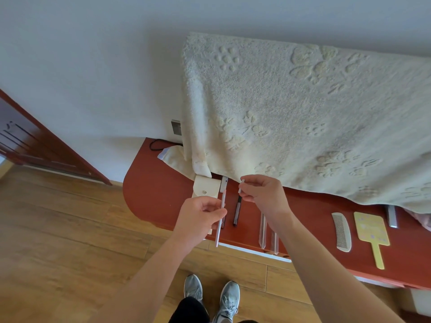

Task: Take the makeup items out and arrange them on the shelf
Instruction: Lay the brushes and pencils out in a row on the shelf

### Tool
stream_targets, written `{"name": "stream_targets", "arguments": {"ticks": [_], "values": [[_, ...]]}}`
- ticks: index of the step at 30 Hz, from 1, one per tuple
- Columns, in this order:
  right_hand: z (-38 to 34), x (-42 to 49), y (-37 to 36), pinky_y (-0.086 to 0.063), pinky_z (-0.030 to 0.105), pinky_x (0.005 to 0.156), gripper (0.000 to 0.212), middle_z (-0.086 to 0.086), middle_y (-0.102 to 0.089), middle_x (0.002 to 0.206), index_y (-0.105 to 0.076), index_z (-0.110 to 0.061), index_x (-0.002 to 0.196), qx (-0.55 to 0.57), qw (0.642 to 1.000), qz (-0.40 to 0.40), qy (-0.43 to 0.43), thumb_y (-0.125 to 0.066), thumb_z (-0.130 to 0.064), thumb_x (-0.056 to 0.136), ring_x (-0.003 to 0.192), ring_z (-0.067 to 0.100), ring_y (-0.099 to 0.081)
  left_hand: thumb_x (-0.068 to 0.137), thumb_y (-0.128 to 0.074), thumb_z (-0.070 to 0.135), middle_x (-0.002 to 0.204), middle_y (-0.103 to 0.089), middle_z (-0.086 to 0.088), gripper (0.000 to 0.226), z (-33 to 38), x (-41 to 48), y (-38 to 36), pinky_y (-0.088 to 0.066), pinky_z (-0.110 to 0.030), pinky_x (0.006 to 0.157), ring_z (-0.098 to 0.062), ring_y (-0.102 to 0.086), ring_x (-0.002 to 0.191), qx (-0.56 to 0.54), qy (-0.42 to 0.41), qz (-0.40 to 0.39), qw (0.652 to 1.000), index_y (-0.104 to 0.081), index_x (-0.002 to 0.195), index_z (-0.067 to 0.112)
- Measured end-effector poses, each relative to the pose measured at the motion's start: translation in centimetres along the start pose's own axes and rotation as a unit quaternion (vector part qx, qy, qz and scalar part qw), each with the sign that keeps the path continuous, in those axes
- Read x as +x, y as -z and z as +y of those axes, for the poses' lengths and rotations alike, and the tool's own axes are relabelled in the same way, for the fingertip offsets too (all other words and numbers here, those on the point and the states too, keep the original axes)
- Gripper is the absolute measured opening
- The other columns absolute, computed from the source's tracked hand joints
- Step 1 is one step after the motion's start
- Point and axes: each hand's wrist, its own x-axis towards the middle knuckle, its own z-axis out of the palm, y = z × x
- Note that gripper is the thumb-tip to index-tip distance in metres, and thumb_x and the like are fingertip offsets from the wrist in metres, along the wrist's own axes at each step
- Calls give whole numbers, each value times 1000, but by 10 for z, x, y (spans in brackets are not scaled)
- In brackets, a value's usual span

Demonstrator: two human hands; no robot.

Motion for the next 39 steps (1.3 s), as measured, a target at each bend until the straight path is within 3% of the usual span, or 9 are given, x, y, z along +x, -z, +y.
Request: {"name": "stream_targets", "arguments": {"ticks": [5,10,14,17,23,30,34,39], "values": [[19,11,-13,-60,26,71,14,4,-73,73,-72,-8,100,-49,999,-2,-22,-70,-5,86,69,12,-70,86,-74,8,79,-73,-11,8,-1,5,11,-61,-31,66,-20,-72,73,2,-3,8,1000,-77,91,14],[45,30,-27,-60,36,76,13,2,-73,71,-69,-15,95,-110,993,8,-39,-68,-7,84,74,20,-71,86,-74,10,77,-73,-7,8,-5,9,27,-62,-34,68,-25,-72,76,15,1,20,1000,-77,90,17],[63,46,-36,-56,27,68,12,-6,-72,68,-68,-22,92,-219,975,25,-34,-66,-15,83,72,11,-70,86,-74,11,77,-73,-3,9,-9,13,38,-63,-35,70,-22,-72,76,26,14,25,999,-76,90,19],[76,55,-43,-50,23,63,13,-8,-71,77,-68,-24,95,-282,959,25,-33,-63,-18,84,76,9,-67,86,-75,13,77,-74,-2,10,-13,17,44,-63,-38,71,-19,-72,75,31,24,29,999,-76,93,19],[96,67,-59,-49,25,69,16,-2,-68,89,-69,-19,97,-371,928,31,-34,-58,-15,86,82,17,-62,85,-75,13,79,-73,-4,12,-15,23,49,-63,-37,69,-20,-72,75,26,27,37,999,-76,96,17],[108,78,-72,-55,33,61,12,3,-63,74,-64,-10,78,-423,903,46,-47,-53,-8,78,67,20,-59,85,-75,11,79,-73,-9,10,-14,32,56,-62,-32,66,-22,-72,74,9,29,35,999,-76,94,15],[110,83,-75,-37,26,46,13,2,-58,67,-58,-11,69,-442,895,35,-52,-48,-4,74,62,20,-54,85,-75,11,80,-73,-10,9,-16,37,58,-62,-33,67,-23,-72,74,3,35,35,999,-76,94,15],[117,86,-75,-32,26,49,13,3,-56,67,-53,-13,65,-456,888,28,-54,-47,-4,73,66,26,-55,86,-74,11,79,-73,-8,9,-17,42,59,-62,-32,66,-22,-72,74,10,34,28,999,-76,94,16]]}}
